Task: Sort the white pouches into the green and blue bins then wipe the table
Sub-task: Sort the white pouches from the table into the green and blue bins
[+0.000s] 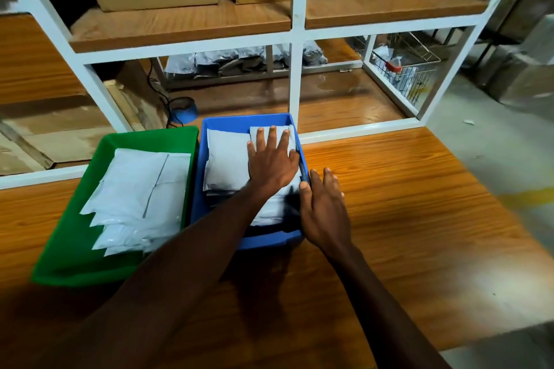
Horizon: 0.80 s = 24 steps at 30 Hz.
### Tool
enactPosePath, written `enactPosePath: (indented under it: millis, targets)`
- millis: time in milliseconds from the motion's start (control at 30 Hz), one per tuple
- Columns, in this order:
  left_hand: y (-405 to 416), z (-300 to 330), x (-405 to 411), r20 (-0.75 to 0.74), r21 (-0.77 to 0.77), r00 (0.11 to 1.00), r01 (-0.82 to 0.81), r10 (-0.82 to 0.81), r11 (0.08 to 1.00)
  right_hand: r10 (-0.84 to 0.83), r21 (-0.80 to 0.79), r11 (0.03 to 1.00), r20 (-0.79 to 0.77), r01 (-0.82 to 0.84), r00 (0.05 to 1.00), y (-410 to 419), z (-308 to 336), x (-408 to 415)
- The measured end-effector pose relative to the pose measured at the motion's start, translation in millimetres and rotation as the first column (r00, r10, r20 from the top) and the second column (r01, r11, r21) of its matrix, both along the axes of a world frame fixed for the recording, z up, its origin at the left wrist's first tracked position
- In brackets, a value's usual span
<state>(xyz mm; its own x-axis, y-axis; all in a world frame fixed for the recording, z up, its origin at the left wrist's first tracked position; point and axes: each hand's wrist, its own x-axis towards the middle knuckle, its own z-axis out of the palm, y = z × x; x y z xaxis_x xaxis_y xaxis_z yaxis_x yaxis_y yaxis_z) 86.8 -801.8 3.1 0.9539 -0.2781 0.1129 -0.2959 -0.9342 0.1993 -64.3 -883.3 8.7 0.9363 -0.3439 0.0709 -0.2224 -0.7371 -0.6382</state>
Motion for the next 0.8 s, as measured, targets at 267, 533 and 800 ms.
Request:
enactPosePath:
  millis: [267, 533, 800]
  targets:
    - [8.2, 28.9, -4.0, 0.03, 0.01, 1.0, -0.002, 0.002, 1.0, 0.043, -0.019, 0.999, 0.063, -0.041, 0.997, 2.2, 7.2, -4.8]
    - [50.6, 65.3, -90.4, 0.241, -0.351, 0.97, 0.068, 0.02, 0.934, 0.072, 0.034, 0.995, 0.404, -0.094, 0.912, 20.7, 22.7, -37.4]
    - [193.1, 41.9, -220.6, 0.287, -0.55, 0.908, -0.105, 0.306, 0.828, 0.146, 0.174, 0.938, 0.588, -0.301, 0.796, 136.6, 9.5, -100.0]
